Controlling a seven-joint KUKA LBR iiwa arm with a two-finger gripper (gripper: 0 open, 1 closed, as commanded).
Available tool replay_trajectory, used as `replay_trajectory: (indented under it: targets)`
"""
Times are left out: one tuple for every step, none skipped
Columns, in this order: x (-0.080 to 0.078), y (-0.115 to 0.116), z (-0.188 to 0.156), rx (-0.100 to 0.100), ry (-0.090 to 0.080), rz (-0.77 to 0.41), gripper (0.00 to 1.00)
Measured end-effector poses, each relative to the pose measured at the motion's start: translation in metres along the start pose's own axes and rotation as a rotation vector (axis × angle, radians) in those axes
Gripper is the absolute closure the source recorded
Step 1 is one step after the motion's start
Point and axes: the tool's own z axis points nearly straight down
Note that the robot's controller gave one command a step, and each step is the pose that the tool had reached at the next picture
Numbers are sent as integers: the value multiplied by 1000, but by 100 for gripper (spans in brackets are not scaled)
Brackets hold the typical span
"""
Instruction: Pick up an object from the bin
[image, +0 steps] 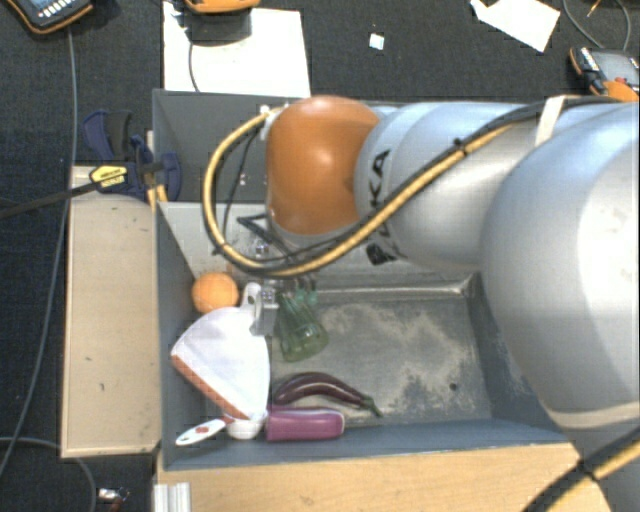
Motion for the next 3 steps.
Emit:
replay_trajectory:
  targets:
    - [0, 0, 0, 0, 0, 1, 0]
    - [3, -16, 65, 0, 2, -336, 0]
    - [29, -42, 76, 0, -2, -183, 0]
